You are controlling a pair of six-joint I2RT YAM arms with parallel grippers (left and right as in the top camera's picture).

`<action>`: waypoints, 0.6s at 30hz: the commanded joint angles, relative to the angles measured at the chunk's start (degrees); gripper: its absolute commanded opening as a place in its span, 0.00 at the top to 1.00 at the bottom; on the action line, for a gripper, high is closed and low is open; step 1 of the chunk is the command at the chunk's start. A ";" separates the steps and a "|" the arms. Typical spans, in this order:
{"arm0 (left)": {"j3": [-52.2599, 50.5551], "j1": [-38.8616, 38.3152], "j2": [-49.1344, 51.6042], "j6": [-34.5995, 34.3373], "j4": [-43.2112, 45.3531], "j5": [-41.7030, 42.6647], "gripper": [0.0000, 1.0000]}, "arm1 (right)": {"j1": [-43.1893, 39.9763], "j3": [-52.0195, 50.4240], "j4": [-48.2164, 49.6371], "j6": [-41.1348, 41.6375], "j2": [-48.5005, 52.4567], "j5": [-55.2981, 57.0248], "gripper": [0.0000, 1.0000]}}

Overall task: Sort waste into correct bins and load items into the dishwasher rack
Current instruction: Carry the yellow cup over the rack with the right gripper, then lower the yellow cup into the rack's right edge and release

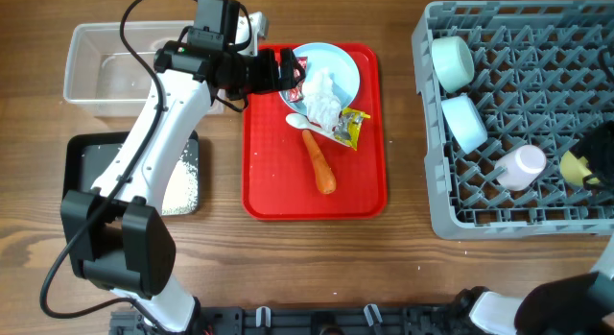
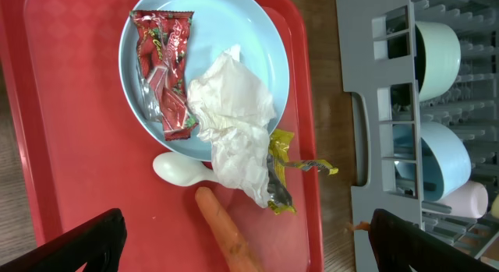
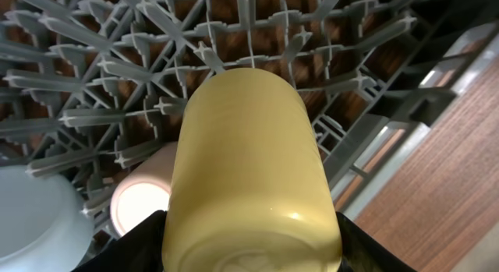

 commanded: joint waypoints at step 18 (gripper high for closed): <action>-0.66 -0.15 0.96 1.38 -1.99 -2.69 0.00 | -6.69 0.96 5.11 -1.57 8.15 -11.78 0.73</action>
